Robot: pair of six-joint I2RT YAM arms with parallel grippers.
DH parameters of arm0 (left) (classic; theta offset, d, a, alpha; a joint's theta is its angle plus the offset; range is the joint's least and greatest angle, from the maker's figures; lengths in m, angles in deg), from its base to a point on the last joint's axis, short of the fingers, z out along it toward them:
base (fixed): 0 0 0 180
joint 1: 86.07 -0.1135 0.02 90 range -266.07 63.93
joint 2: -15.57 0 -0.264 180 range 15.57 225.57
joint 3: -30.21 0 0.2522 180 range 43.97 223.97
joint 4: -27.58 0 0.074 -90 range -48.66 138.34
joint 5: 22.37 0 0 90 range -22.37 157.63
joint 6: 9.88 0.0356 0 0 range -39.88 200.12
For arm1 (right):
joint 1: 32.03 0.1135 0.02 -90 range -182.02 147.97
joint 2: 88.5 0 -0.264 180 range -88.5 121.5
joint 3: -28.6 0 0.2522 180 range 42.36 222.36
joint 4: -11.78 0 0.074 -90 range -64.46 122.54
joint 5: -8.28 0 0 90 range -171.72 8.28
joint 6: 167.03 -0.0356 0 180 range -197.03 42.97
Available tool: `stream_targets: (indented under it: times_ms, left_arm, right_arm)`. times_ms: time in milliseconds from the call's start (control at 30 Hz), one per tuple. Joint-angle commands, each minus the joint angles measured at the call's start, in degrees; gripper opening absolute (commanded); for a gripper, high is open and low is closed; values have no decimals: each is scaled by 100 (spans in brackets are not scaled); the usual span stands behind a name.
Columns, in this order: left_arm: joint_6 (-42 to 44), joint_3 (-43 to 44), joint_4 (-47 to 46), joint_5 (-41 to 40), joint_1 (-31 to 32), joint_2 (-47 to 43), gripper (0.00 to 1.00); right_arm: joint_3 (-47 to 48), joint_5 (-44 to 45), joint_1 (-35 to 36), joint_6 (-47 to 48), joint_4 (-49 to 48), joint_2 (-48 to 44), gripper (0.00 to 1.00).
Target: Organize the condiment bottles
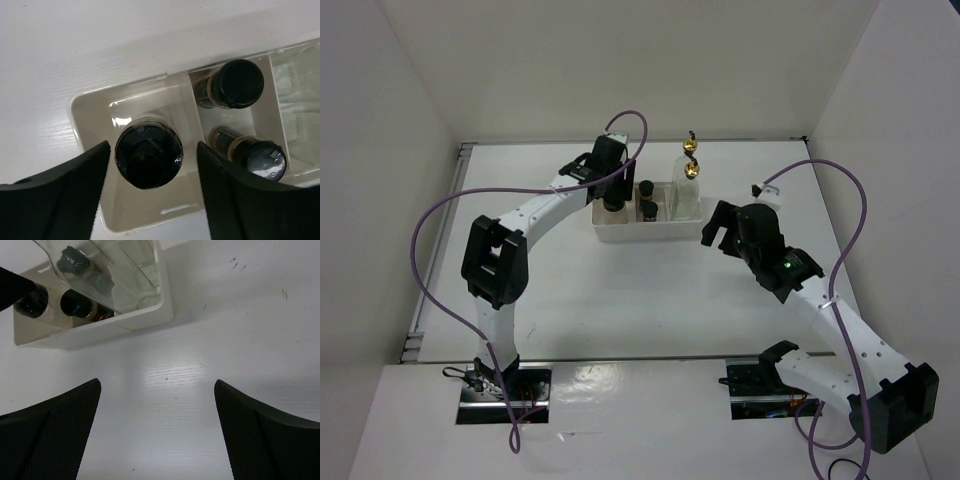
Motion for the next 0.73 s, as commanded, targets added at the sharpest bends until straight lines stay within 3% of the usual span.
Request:
stream_targets:
  times_ms: [0, 233, 433, 700]
  left_arm:
    - [-47, 123, -120, -34, 25, -360, 81]
    - [-47, 509, 319, -271, 191, -967, 100]
    - [-116, 386, 530, -193, 192, -1801, 100]
    - [-170, -1326, 328, 62, 192, -3682, 100]
  right_arm:
    - [323, 208, -55, 91, -174, -75, 98]
    - [429, 208, -169, 258, -121, -260, 98]
    - [560, -213, -731, 320, -270, -558, 98]
    - [218, -442, -846, 425, -411, -629, 98]
